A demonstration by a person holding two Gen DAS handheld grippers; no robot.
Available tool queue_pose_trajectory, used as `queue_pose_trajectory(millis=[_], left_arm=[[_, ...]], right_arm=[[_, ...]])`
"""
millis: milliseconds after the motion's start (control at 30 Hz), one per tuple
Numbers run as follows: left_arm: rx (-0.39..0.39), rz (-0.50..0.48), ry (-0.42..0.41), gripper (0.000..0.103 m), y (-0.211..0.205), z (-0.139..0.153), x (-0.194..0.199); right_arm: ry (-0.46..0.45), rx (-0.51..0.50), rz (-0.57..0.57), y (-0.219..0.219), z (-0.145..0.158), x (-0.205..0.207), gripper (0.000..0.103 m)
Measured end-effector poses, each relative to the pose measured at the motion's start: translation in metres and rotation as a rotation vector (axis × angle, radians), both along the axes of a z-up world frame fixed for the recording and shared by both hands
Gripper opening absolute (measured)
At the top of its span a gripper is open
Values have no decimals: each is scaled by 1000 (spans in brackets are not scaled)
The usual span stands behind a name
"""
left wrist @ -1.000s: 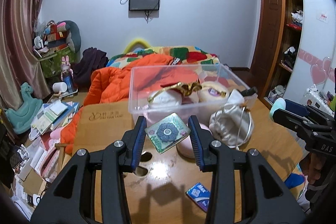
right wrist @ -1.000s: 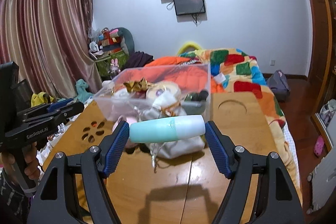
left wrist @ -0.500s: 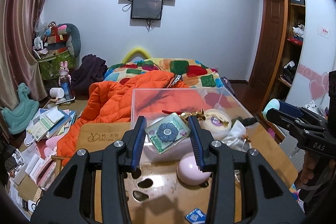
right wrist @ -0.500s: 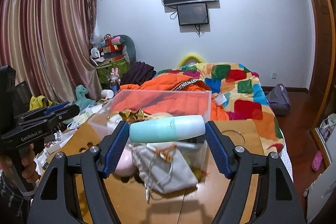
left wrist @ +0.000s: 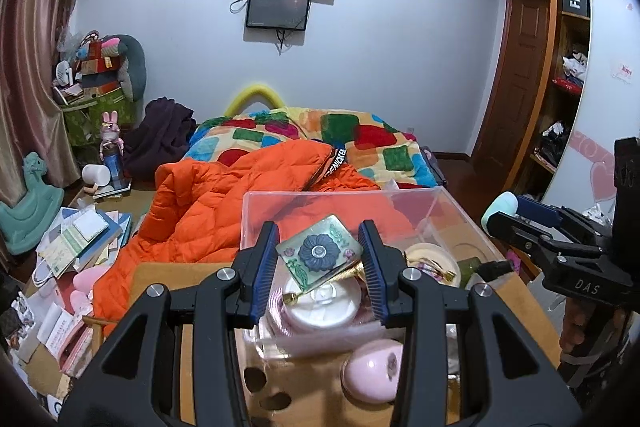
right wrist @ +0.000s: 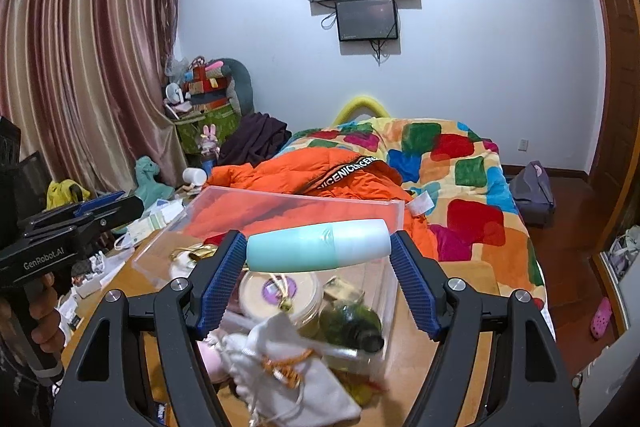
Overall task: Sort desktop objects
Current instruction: 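Carry the green box and mint tube over the clear box and release them inside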
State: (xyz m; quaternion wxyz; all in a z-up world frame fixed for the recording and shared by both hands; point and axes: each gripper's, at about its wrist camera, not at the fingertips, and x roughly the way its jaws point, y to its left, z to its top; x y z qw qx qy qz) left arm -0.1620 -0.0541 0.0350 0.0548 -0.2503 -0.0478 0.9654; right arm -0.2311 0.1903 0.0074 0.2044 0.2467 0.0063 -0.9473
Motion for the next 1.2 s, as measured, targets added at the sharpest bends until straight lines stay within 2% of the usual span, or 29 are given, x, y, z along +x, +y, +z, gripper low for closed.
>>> queue_pose_trajectory(millis=[467, 767, 900, 1200], left_arm=[[1, -30, -101, 40, 3, -16, -59], [-12, -37, -212, 40, 7, -38, -95], [-27, -28, -233, 40, 9, -46, -98], [-24, -42, -239, 41, 9, -51, -90]], right_arm=[[-87, 60, 13, -12, -24, -50, 71], [-130, 131, 32, -29, -41, -70, 71], [-121, 168, 33, -37, -45, -69, 71], [-116, 177, 26, -45, -46, -65, 71]])
